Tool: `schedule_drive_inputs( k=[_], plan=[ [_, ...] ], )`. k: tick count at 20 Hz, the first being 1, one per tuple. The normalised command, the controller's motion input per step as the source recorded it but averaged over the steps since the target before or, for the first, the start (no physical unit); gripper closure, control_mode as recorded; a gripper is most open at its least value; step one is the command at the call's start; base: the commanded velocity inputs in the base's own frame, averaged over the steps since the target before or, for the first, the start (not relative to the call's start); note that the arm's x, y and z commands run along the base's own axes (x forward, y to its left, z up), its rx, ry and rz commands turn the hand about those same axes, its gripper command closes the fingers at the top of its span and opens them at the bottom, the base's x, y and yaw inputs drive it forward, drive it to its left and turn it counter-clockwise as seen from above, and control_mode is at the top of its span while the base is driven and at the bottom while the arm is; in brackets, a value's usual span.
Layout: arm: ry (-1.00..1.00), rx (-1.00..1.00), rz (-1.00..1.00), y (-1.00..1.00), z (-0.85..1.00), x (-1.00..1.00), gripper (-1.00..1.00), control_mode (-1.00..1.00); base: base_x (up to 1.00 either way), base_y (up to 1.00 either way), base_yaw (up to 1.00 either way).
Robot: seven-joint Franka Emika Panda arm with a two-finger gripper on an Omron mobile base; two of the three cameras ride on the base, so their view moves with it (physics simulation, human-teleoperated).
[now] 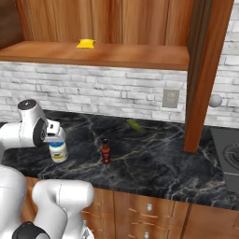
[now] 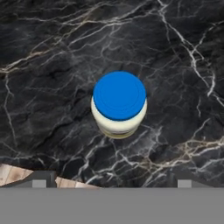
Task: Pick the condiment bottle and mayonnaise from the counter and place them in the cabinet.
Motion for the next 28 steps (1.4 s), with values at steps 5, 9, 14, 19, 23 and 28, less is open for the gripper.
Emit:
schedule_drive_inputs(
  k=[5, 9, 14, 19, 23, 28],
  plan=[
    [0.00, 0.00, 0.00, 0.00, -0.18, 0.09, -1.00, -1.00, 0.00, 0.00, 0.00],
    [0.00, 0.00, 0.00, 0.00, -0.12, 0.20, -1.00, -1.00, 0.00, 0.00, 0.00],
    [0.00, 0.00, 0.00, 0.00, -0.09, 0.25, -1.00, -1.00, 0.00, 0.00, 0.00],
    [0.00, 0.00, 0.00, 0.00, -0.16, 0.22, -1.00, -1.00, 0.00, 0.00, 0.00],
    [0.00, 0.00, 0.00, 0.00, -0.20, 0.23, -1.00, -1.00, 0.00, 0.00, 0.00],
    [0.01, 0.00, 0.00, 0.00, -0.21, 0.23, -1.00, -1.00, 0.00, 0.00, 0.00]
  ],
)
